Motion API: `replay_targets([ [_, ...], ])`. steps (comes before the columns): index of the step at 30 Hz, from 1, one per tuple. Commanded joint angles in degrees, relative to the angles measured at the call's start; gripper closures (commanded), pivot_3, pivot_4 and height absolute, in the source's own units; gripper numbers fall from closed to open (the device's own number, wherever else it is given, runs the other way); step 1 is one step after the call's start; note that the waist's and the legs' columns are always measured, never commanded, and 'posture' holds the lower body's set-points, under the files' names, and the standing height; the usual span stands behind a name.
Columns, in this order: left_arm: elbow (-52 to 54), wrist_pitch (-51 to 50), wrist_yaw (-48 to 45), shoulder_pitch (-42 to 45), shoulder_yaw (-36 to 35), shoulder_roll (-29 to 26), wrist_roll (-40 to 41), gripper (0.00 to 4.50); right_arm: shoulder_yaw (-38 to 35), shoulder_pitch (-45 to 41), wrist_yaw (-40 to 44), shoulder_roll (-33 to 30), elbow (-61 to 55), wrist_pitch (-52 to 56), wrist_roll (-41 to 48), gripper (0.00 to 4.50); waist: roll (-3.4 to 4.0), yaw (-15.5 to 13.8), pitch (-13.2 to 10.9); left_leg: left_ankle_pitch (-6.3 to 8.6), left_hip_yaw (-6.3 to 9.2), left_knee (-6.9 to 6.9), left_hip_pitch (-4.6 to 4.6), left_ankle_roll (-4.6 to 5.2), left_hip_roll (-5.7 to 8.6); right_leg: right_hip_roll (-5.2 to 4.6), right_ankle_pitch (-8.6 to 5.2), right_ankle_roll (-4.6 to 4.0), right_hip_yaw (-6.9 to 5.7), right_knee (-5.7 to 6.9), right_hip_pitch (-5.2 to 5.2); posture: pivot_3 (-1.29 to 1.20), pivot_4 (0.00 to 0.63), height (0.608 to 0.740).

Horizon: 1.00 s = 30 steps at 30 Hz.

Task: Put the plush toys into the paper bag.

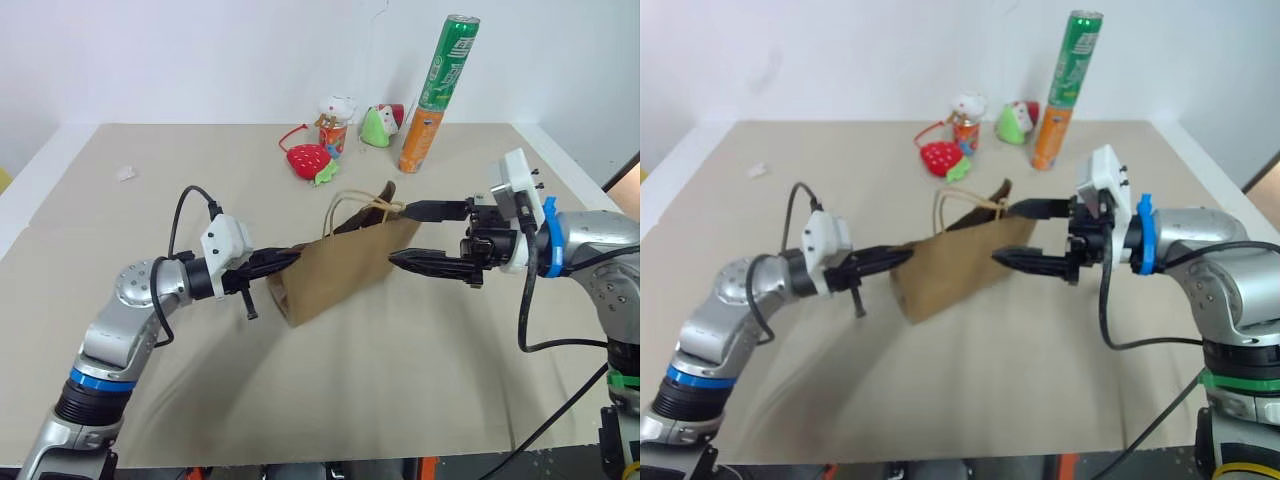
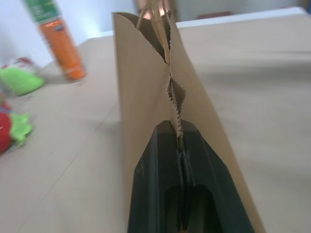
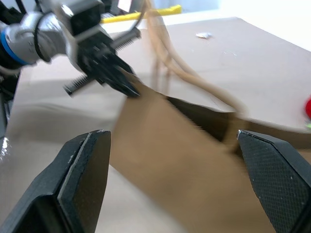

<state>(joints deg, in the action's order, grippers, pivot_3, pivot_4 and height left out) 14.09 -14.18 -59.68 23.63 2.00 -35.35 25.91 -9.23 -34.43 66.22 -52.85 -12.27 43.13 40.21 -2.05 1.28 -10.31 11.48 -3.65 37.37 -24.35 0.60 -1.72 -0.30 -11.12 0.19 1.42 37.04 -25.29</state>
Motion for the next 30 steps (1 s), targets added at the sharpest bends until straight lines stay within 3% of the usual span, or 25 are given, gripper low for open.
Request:
replay_targets([
  [1, -1.47, 2.49, -6.03, 3.18, -3.62, -3.03, 3.18, 4.50, -4.33, -1.00, 5.00, -7.08, 1.37, -1.70, -0.17, 0.02, 0.00, -0.02, 0.00, 0.00, 0.00, 0.00, 0.00, 0.00, 0.00, 0.00, 0.00, 0.00, 0.00, 0.00, 0.00, 0.00, 0.150, 0.740],
  [13, 5.93, 1.64, -14.53, -0.29, -3.38, -5.47, 9.99, 4.50, -8.21, 0.05, 8.17, -13.00, 1.78, -0.03, 2.61, 0.02, 0.01, 0.02, -0.01, 0.05, -0.03, -0.05, 0.02, -0.02, -0.04, -0.02, -0.06, -0.09, -0.02, -0.02, -0.01, 0.00, 0.150, 0.740],
  [23, -3.76, 12.31, -25.24, -0.02, 0.45, -6.33, 3.10, 4.50, -5.36, -0.98, 9.43, -11.61, -1.90, 2.47, 7.28, 0.02, 0.01, -0.01, -0.01, 0.05, -0.02, -0.04, 0.03, -0.03, -0.05, -0.02, -0.08, -0.11, -0.06, -0.01, -0.02, 0.00, 0.150, 0.740],
  [26, -6.19, 13.94, -25.46, 1.62, 0.61, -6.25, 1.70, 3.75, -4.96, -0.89, 9.14, -10.95, -2.28, 2.61, 7.97, 0.00, 0.01, -0.04, -0.01, 0.05, -0.01, -0.04, 0.02, -0.02, -0.04, -0.04, -0.08, -0.11, -0.07, -0.01, -0.01, 0.00, 0.150, 0.740],
  [28, -6.20, 13.73, -24.22, 2.27, -0.24, -6.11, 1.71, 2.46, -5.15, -0.20, 8.93, -10.57, -2.78, 2.65, 8.43, 0.00, 0.01, -0.04, -0.01, 0.05, -0.03, -0.03, 0.02, -0.02, -0.04, -0.04, -0.08, -0.11, -0.06, -0.01, -0.02, 0.00, 0.150, 0.740],
  [29, -5.07, 12.74, -22.54, 2.33, -1.41, -6.21, 2.26, 2.46, -5.44, 0.85, 8.99, -10.52, -3.38, 2.47, 8.48, 0.00, 0.01, -0.04, 0.00, 0.05, -0.03, -0.03, 0.02, -0.02, -0.04, -0.04, -0.08, -0.11, -0.06, -0.01, -0.02, 0.00, 0.150, 0.740],
  [30, -3.90, 11.89, -21.32, 2.17, -2.42, -6.44, 2.79, 2.14, -5.75, 1.71, 9.06, -10.50, -3.82, 2.37, 8.56, 0.00, 0.01, -0.04, -0.01, 0.05, -0.03, -0.03, 0.02, -0.02, -0.05, -0.05, -0.08, -0.11, -0.06, -0.01, -0.02, 0.00, 0.150, 0.740],
])
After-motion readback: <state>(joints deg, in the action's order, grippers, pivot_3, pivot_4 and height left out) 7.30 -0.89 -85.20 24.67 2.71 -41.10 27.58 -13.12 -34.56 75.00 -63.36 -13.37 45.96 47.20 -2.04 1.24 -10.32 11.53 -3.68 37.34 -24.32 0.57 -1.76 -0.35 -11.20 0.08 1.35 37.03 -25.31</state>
